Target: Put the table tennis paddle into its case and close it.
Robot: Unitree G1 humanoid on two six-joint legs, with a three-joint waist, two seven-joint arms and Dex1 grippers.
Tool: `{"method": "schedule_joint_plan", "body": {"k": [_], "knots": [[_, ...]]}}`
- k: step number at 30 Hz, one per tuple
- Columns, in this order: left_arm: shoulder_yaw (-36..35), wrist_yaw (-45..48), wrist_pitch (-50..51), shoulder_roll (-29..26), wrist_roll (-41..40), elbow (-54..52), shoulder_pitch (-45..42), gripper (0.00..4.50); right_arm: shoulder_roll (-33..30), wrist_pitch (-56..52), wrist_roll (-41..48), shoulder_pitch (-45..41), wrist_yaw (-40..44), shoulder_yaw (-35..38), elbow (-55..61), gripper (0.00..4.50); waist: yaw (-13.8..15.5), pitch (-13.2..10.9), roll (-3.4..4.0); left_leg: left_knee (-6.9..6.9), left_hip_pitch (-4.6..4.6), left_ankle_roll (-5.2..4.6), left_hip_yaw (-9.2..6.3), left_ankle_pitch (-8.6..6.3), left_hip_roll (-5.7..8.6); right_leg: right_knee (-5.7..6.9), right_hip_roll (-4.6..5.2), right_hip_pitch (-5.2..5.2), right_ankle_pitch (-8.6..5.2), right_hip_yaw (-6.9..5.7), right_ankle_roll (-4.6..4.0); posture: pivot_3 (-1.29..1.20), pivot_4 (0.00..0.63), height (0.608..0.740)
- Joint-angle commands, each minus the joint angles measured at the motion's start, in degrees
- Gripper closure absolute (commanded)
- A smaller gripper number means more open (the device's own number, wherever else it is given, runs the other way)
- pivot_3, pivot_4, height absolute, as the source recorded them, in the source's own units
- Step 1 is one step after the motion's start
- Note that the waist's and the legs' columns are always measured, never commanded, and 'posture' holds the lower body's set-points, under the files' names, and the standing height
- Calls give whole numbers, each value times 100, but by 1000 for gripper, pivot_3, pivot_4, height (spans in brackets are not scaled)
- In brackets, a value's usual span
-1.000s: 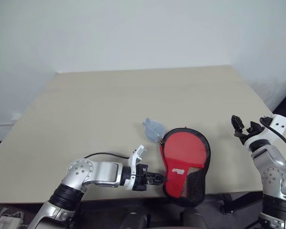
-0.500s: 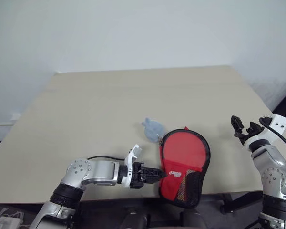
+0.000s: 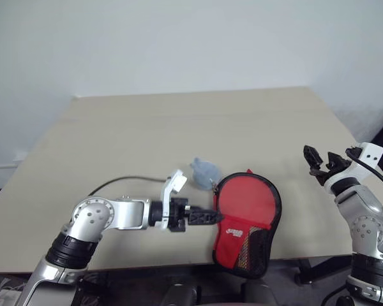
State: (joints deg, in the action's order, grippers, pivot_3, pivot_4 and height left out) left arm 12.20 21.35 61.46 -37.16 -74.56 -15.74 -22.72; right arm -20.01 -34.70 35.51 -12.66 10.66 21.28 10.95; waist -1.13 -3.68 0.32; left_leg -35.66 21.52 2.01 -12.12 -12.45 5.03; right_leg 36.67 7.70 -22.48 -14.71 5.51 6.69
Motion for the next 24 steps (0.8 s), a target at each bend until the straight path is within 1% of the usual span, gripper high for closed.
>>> {"method": "schedule_joint_plan", "body": {"k": [1, 2, 4, 6, 8, 10, 11, 13, 16, 18, 20, 24], "knots": [[354, 709, -851, 377, 1263, -3, -247, 45, 22, -54, 87, -335, 127, -221, 223, 0, -1, 0, 0, 1, -1, -1, 3, 0, 0, -1, 0, 0, 0, 1, 0, 0, 0, 740], [479, 723, -1011, 557, 1607, 173, -310, 45, 36, -47, 47, -396, 130, -269, 147, 0, -4, -1, -1, 1, -1, -3, 5, -2, -1, -2, 1, 0, 0, 2, 0, 0, 0, 740], [966, 598, -1315, 941, 2527, 647, -484, 45, 35, -33, -61, -531, 142, -368, -57, 0, -2, -1, -3, 1, 1, -7, 7, -4, -1, -5, 1, 1, 6, 3, 11, 0, 0, 740], [1400, 722, -1907, 1287, 3380, 1022, -499, 45, 36, -4, -114, -672, 177, -424, -226, 0, -2, -2, -7, -1, 1, -9, 7, -4, -1, -8, 1, 2, 8, 3, 16, 0, 0, 740], [1622, 874, -2440, 1641, 3954, 1464, -417, 45, 66, -3, -99, -825, 227, -454, -353, 0, -2, -3, -10, -2, 2, -12, 8, -6, -1, -11, 1, 3, 10, 4, 19, 0, 0, 740], [1991, 1217, -3174, 1773, 4635, 1838, -265, 45, 132, 231, -191, -981, 371, -578, -401, 0, -7, -3, -10, -4, 4, -14, 8, -7, 0, -12, 1, 1, 13, 5, 22, 0, 0, 740], [2122, 1413, -3372, 1768, 4865, 1896, -193, 45, 177, 352, -189, -1031, 479, -614, -404, 0, -14, -2, -9, -4, 1, -15, 9, -7, -1, -11, 1, 2, 13, 5, 23, 0, 0, 740], [2186, 1535, -3567, 1785, 5197, 2009, -61, 45, 270, 310, -71, -1166, 616, -675, -465, 0, -19, -2, -8, -3, -2, -15, 10, -7, -3, -9, 1, 2, 14, 5, 24, 0, 0, 740], [2188, 1622, -3943, 1734, 5679, 2128, 189, 45, 382, -125, 111, -1468, 849, -886, -758, 0, -26, 2, -12, -6, -9, -17, 10, -8, -3, -9, 1, 11, 14, 6, 27, 0, 0, 740], [2181, 1729, -4015, 1640, 5904, 2066, 347, 45, 385, -411, 121, -1626, 1146, -1186, -917, 0, -23, 4, -16, -6, -16, -17, 9, -9, -4, -8, 0, 16, 15, 6, 27, 0, 0, 740], [2018, 1726, -3990, 1665, 5969, 2056, 460, 45, 373, -596, 38, -1769, 1506, -1562, -1109, 0, -25, 5, -15, -3, -23, -19, 9, -10, -4, -7, 0, 20, 15, 5, 27, 0, 0, 740], [1979, 1779, -4204, 1671, 6318, 2122, 573, 45, 497, -730, 5, -2128, 2104, -1982, -1637, 0, -28, 6, -16, -2, -36, -20, 8, -11, -4, -6, 1, 30, 14, 5, 28, 0, 0, 740]]}}
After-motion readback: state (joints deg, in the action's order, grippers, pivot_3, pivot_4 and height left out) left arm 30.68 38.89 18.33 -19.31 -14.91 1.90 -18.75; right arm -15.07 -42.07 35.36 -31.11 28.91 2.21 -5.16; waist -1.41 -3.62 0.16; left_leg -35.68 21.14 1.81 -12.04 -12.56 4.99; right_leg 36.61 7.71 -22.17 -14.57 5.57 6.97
